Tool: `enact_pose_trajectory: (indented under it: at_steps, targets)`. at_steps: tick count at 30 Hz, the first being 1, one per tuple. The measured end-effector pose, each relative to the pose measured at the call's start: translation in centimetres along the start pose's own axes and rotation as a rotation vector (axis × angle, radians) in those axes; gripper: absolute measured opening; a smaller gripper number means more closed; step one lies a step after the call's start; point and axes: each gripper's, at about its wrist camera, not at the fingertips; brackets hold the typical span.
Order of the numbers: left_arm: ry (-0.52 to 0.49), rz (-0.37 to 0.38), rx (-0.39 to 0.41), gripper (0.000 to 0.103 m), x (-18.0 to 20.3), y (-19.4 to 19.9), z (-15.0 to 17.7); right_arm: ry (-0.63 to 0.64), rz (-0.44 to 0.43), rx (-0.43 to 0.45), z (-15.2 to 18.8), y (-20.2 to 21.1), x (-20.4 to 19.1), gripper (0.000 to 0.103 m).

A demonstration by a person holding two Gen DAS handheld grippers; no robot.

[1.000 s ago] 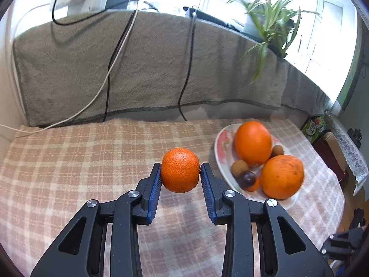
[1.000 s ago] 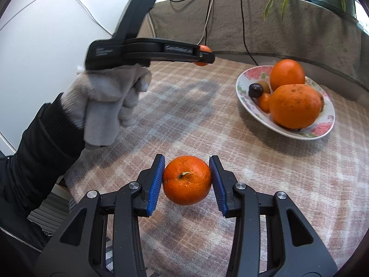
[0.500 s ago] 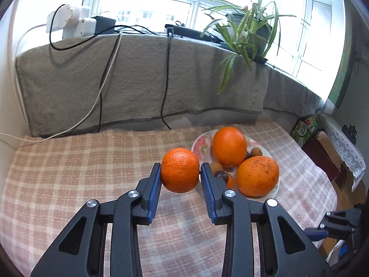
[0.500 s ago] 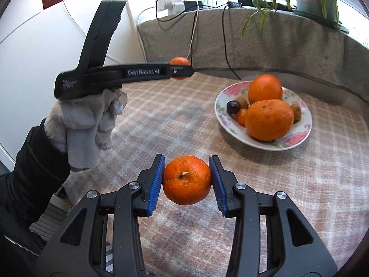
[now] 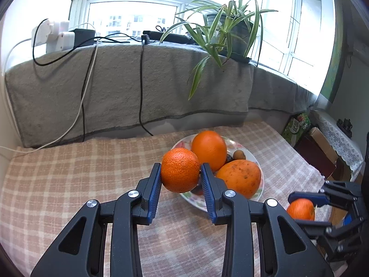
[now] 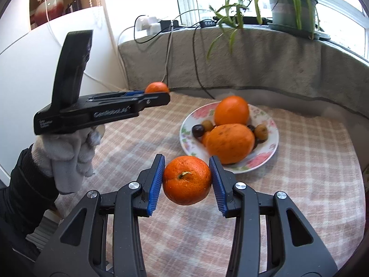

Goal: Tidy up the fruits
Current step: 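Carry both held tangerines over the white plate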

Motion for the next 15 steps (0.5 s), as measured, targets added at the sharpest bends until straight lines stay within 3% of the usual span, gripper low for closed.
enact_pose_trajectory:
  at_steps: [15]
  targets:
    - [-0.015, 0.018, -0.011, 0.032, 1.2, -1.9, -0.9, -0.015, 0.063, 0.041, -2.6, -0.7, 4.3, 0.042]
Point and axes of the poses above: each gripper's, at about its wrist camera, not at the fingertips, and y roughly against the way its jaws point, x to its right, z to its underside, and after that the axes turned 1 degree about -x, right-handed
